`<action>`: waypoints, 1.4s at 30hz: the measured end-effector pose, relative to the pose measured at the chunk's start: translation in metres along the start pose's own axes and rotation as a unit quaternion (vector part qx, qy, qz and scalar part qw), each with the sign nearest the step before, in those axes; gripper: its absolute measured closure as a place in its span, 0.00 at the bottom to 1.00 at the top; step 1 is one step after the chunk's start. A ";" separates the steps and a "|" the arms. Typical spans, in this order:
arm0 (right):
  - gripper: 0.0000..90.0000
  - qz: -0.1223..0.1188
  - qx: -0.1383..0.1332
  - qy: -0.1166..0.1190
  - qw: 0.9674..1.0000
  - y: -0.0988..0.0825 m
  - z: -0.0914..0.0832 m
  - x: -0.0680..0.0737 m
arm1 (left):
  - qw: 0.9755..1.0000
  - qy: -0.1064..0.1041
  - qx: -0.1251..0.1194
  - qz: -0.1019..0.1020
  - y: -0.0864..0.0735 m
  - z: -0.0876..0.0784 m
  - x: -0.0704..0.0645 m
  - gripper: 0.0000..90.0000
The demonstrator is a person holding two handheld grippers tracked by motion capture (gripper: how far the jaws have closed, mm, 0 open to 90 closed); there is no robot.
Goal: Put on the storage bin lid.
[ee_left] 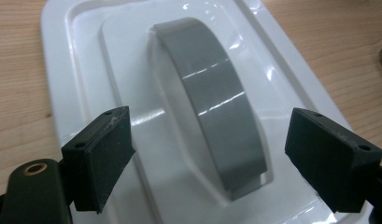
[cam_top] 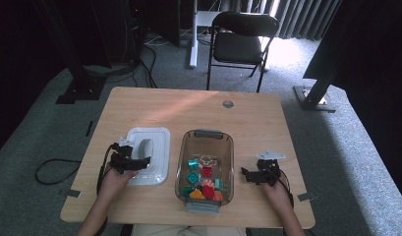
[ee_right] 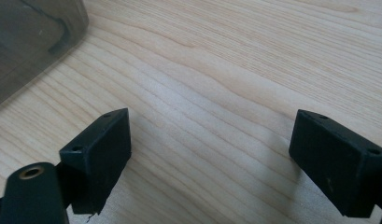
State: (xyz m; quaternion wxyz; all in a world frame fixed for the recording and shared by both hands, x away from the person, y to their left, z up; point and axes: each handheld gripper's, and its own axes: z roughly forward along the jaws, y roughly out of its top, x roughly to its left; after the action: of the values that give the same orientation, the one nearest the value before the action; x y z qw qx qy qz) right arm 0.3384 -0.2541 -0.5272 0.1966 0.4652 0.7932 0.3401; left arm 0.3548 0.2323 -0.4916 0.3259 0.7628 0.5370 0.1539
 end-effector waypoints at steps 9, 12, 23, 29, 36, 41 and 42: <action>0.15 -0.006 -0.002 0.002 1.000 -0.001 -0.001 0.002 | 1.000 -0.026 0.001 0.005 0.002 0.006 -0.001 0.49; 0.15 -0.029 -0.007 0.011 0.999 -0.001 -0.002 0.006 | 1.000 -0.028 0.001 0.004 0.002 0.008 -0.001 0.55; 0.15 -0.072 -0.016 0.060 0.995 0.000 -0.004 0.021 | 0.999 -0.027 -0.008 -0.023 0.002 0.008 0.005 0.71; 0.15 -0.090 -0.025 0.108 0.990 -0.001 -0.006 0.027 | 0.999 -0.021 -0.025 -0.033 0.005 0.002 0.007 0.75; 0.14 -0.107 -0.040 0.163 0.980 0.002 -0.011 0.042 | 0.998 -0.020 -0.034 -0.046 0.005 -0.007 0.013 0.75; 0.14 -0.106 -0.039 0.163 0.980 0.002 -0.009 0.049 | 0.997 -0.016 -0.043 -0.054 0.006 -0.016 0.018 0.76; 0.14 -0.103 -0.039 0.166 0.980 0.001 -0.009 0.050 | 0.997 -0.015 -0.045 -0.053 0.006 -0.019 0.019 0.76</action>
State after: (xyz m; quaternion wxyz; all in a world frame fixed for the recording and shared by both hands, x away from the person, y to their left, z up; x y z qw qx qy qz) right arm 0.3093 -0.2133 -0.5200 0.1138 0.3103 0.8445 0.4213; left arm 0.3552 0.2549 -0.4756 0.3756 0.7199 0.5644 0.1487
